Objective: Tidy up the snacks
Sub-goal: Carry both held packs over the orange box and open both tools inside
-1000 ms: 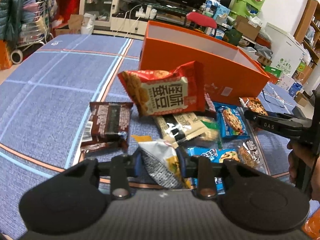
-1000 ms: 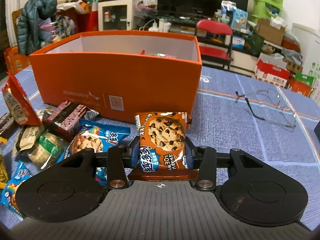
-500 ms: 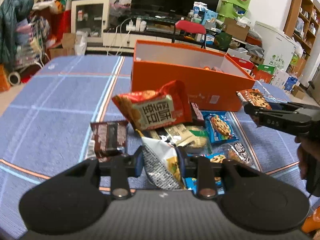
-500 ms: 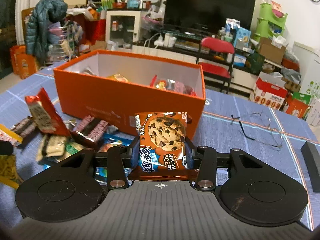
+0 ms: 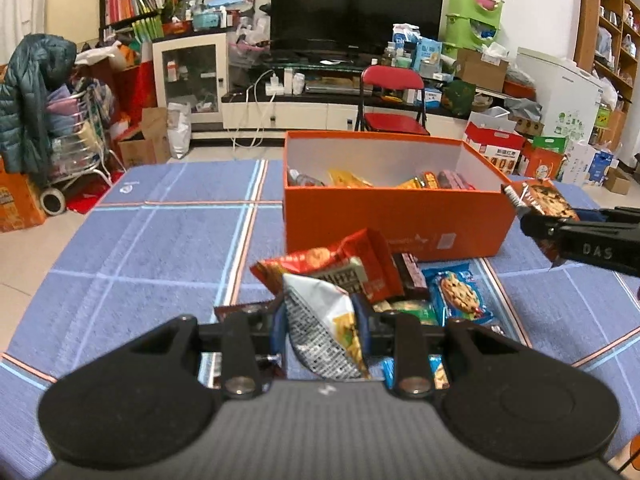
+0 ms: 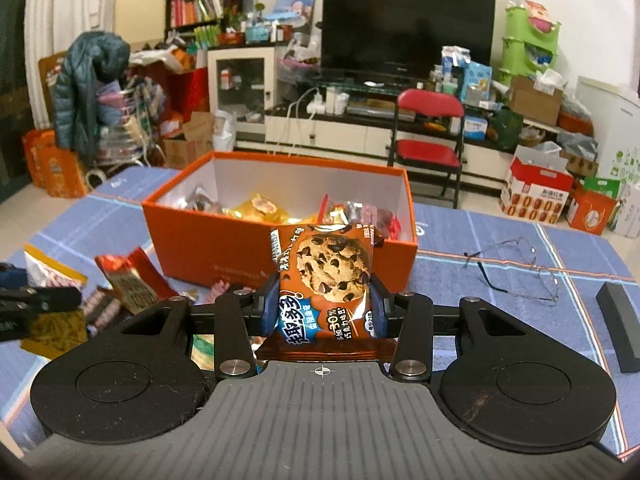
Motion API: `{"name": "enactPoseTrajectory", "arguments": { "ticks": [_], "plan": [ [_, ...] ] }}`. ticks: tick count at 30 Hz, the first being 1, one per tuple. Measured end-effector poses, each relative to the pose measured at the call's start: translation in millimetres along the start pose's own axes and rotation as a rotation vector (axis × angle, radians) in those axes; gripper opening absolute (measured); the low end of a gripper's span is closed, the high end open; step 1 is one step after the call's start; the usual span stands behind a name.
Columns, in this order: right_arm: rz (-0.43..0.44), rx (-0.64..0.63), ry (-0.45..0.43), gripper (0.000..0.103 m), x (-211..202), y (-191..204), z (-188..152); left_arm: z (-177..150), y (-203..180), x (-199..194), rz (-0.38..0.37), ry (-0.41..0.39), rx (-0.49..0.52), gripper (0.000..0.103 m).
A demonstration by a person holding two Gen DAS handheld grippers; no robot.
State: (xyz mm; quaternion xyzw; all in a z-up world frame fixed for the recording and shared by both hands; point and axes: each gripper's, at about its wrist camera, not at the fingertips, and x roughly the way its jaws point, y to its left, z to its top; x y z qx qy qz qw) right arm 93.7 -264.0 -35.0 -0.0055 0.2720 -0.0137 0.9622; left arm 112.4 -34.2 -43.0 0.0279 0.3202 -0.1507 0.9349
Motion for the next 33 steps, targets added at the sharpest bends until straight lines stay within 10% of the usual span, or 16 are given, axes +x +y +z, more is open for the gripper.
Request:
{"name": "enactPoseTrajectory", "arguments": {
  "ticks": [18, 33],
  "plan": [
    [-0.033, -0.002, -0.023, 0.028, -14, 25, 72, 77, -13, -13, 0.075, -0.086, 0.035, 0.029],
    [-0.042, 0.015, -0.004, 0.028, 40, 4, 98, 128, -19, 51, 0.09, -0.106, 0.032, 0.029]
  ]
}}
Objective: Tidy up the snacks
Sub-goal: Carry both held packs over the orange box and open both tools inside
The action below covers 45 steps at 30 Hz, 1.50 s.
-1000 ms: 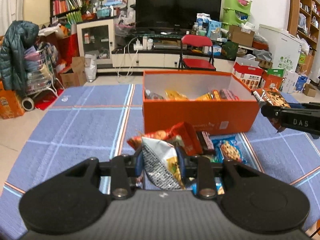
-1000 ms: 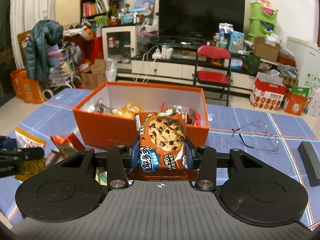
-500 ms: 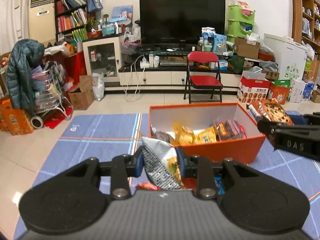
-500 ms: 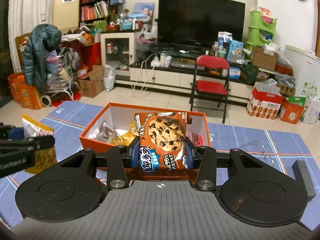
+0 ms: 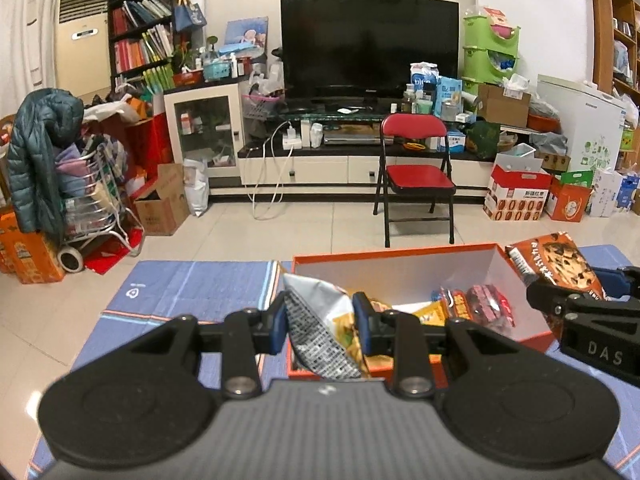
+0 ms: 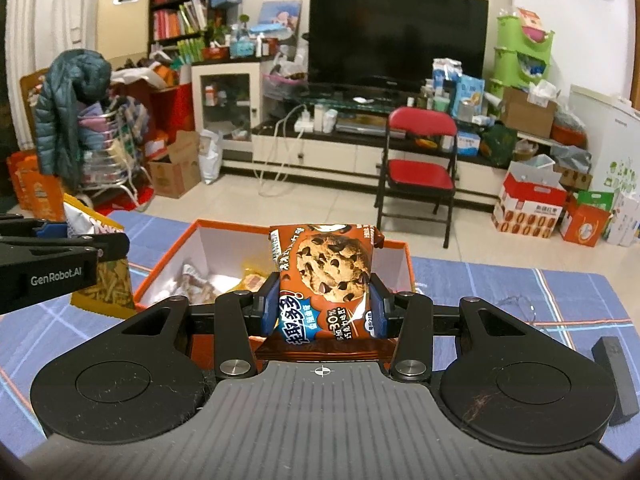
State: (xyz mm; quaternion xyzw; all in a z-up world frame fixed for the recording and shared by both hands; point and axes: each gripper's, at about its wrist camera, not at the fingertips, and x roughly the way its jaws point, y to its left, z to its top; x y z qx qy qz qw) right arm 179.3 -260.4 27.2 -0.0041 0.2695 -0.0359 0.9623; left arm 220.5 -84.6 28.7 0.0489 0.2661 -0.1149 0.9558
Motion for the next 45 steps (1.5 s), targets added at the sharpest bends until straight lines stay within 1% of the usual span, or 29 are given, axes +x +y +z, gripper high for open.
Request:
{"name": "enactPoseTrajectory", "arguments": {
  "ticks": [7, 13, 20, 29, 31, 32, 33, 34, 37, 40, 41, 43, 44, 45],
  "plan": [
    [-0.006, -0.001, 0.042, 0.028, 50, -3, 2, 4, -4, 41, -0.009, 0.037, -0.003, 0.029],
    [-0.014, 0.0, 0.073, 0.028, 80, 1, -2, 4, -13, 66, -0.007, 0.053, 0.016, 0.029],
    [-0.035, 0.013, 0.095, 0.028, 97, 4, -1, 1, -15, 87, 0.021, 0.083, 0.025, 0.029],
    [-0.032, 0.007, 0.082, 0.028, 104, 11, 8, 3, -15, 101, 0.057, 0.091, 0.027, 0.029],
    [-0.044, 0.016, 0.083, 0.031, 108, 10, 8, 4, -16, 105, 0.069, 0.089, 0.033, 0.036],
    [-0.046, 0.025, 0.086, 0.035, 110, 9, 9, 5, -17, 107, 0.073, 0.087, 0.037, 0.056],
    [-0.043, 0.036, 0.093, 0.058, 109, 8, 8, 6, -17, 107, 0.073, 0.089, 0.037, 0.069],
    [-0.039, 0.042, 0.091, 0.072, 108, 7, 9, 7, -15, 105, 0.067, 0.086, 0.03, 0.069],
    [-0.056, 0.031, 0.033, 0.07, 90, 4, 13, 14, -9, 89, 0.059, 0.058, 0.016, 0.071],
    [-0.048, 0.046, -0.005, 0.07, 62, -4, 16, 19, 5, 57, 0.027, 0.022, -0.031, 0.073],
    [-0.045, 0.051, -0.029, 0.07, 45, -9, 14, 19, 10, 43, 0.017, 0.006, -0.037, 0.075],
    [-0.053, 0.059, -0.067, 0.075, 15, -16, 6, 13, 22, 15, 0.006, -0.021, -0.058, 0.093],
    [-0.054, 0.065, -0.085, 0.077, -2, -20, -2, 5, 29, -2, 0.012, -0.036, -0.073, 0.102],
    [-0.051, 0.072, -0.098, 0.08, -18, -25, -13, -2, 35, -14, 0.016, -0.05, -0.084, 0.102]
  ]
}}
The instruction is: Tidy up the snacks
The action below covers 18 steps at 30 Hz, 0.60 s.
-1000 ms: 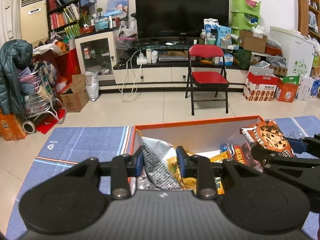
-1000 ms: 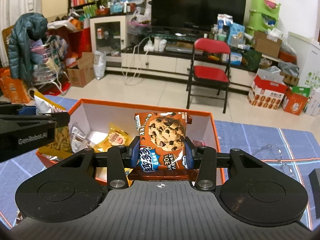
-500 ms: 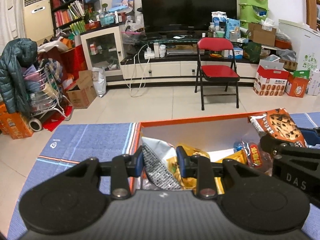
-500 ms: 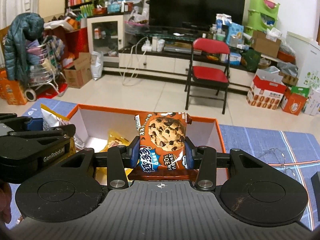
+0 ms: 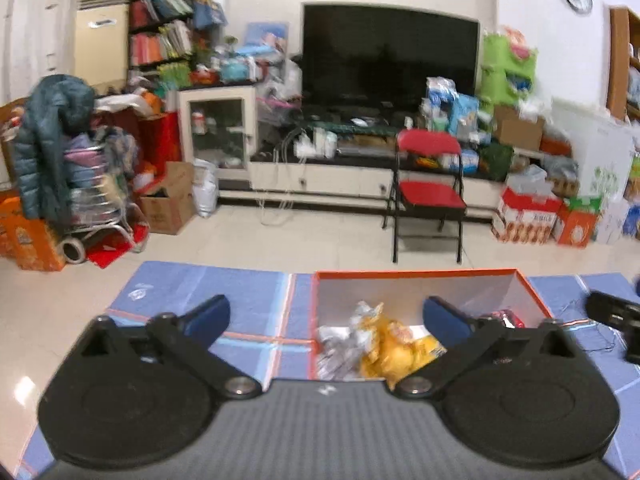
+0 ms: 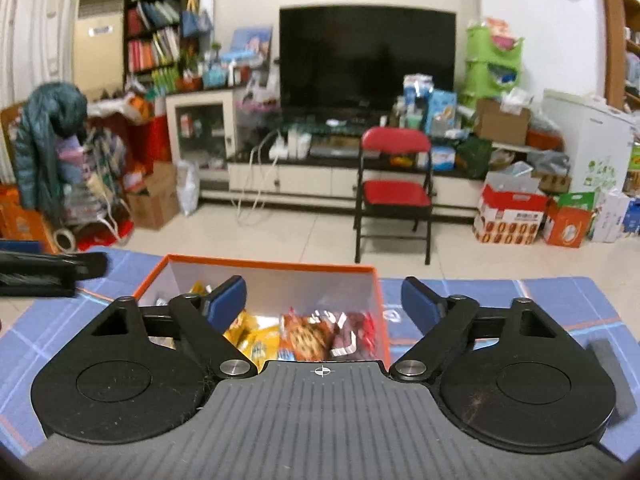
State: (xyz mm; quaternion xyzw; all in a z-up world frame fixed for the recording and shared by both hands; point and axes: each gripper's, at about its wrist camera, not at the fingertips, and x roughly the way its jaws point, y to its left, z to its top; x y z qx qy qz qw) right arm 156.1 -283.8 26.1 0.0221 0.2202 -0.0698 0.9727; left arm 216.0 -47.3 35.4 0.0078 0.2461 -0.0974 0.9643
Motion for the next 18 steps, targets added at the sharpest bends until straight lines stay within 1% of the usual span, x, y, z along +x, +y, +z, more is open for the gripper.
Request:
{"name": "enactPoseTrajectory", "arguments": {
  "ticks": [2, 5, 7, 10, 13, 15, 17, 18],
  "plan": [
    [0.005, 0.02, -0.008, 0.08, -28, -10, -22, -20, 15, -24, 0.004, -0.009, -0.005, 0.102],
    [0.008, 0.034, 0.015, 0.08, -57, -19, -64, -58, 37, -50, 0.042, 0.009, -0.002, 0.102],
    [0.026, 0.037, 0.042, 0.076, -66, -21, -92, -81, 52, -57, 0.068, 0.043, -0.021, 0.102],
    [0.046, 0.004, 0.114, 0.069, -64, -16, -120, -108, 69, -57, 0.091, 0.073, -0.059, 0.102],
    [0.065, -0.084, 0.144, 0.067, -60, -6, -138, -124, 77, -49, 0.066, 0.112, -0.075, 0.102],
    [0.095, -0.097, 0.161, 0.068, -51, -3, -146, -133, 78, -44, 0.041, 0.116, -0.055, 0.102],
    [0.103, -0.099, 0.205, 0.066, -37, 2, -155, -139, 76, -39, 0.021, 0.127, -0.029, 0.102],
    [0.11, -0.099, 0.232, 0.061, -30, 3, -160, -141, 75, -37, 0.005, 0.142, -0.013, 0.102]
  ]
}}
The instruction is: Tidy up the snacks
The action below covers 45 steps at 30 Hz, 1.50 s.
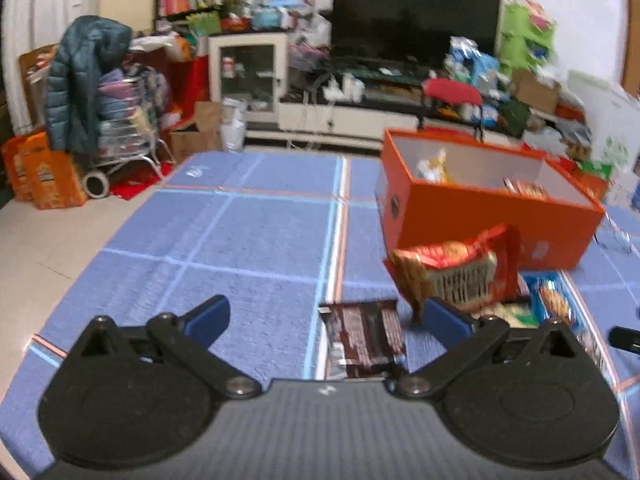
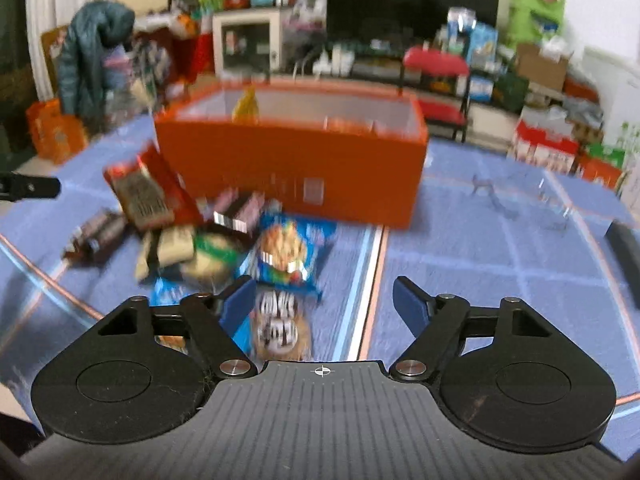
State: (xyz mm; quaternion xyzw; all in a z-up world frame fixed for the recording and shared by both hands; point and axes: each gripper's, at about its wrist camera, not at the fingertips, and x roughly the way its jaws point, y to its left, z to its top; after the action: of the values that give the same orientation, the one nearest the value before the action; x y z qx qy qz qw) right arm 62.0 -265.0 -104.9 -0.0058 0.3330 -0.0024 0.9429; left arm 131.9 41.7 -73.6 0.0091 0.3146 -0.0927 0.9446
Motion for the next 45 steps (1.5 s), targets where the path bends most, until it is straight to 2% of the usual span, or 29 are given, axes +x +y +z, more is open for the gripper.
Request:
{"name": "enactPoseTrajectory", "arguments": {
  "ticks": [2, 6, 10, 17, 20, 21, 22, 23, 26, 29, 31, 33, 34, 41, 45],
  "plan": [
    [0.02, -0.008, 0.041, 0.053, 12, 4, -3, -3, -3, 3, -0.017, 0.008, 0.027, 0.102],
    [0.051, 0.002, 0.073, 0.052, 27, 9, -5, -6, -5, 13, -0.014, 0.043, 0.048, 0.102],
    [0.072, 0.01, 0.117, 0.044, 42, 10, -6, -16, -6, 27, -0.02, 0.101, 0.038, 0.102],
    [0.05, -0.004, 0.116, 0.045, 51, 14, -7, -15, -14, 52, -0.047, 0.123, -0.007, 0.101],
    [0.052, -0.017, 0.115, 0.035, 49, 16, -7, -19, -20, 71, -0.049, 0.167, 0.005, 0.087],
    [0.055, -0.018, 0.115, 0.026, 48, 15, -8, -21, -21, 76, -0.047, 0.183, 0.005, 0.083],
    [0.056, -0.018, 0.114, 0.023, 47, 15, -8, -23, -23, 78, -0.035, 0.171, 0.017, 0.08],
    [0.06, -0.017, 0.117, 0.023, 47, 15, -7, -24, -26, 80, -0.011, 0.163, 0.041, 0.082],
    [0.07, -0.005, 0.118, 0.022, 47, 13, -7, -24, -27, 82, -0.006, 0.158, 0.028, 0.08],
    [0.071, -0.011, 0.116, 0.023, 46, 13, -8, -23, -29, 80, -0.028, 0.157, 0.032, 0.068],
    [0.067, -0.014, 0.115, 0.023, 46, 14, -8, -24, -30, 79, -0.032, 0.152, 0.037, 0.065],
    [0.067, -0.011, 0.118, 0.023, 47, 14, -7, -23, -29, 77, -0.031, 0.145, 0.038, 0.053],
    [0.068, -0.011, 0.119, 0.023, 47, 14, -7, -22, -28, 77, -0.029, 0.145, 0.032, 0.05],
    [0.074, 0.001, 0.119, 0.022, 46, 12, -8, -18, -21, 70, -0.056, 0.157, -0.027, 0.05],
    [0.061, -0.036, 0.114, 0.019, 44, 14, -9, -15, -22, 59, -0.026, 0.116, 0.016, 0.05]
  ]
}}
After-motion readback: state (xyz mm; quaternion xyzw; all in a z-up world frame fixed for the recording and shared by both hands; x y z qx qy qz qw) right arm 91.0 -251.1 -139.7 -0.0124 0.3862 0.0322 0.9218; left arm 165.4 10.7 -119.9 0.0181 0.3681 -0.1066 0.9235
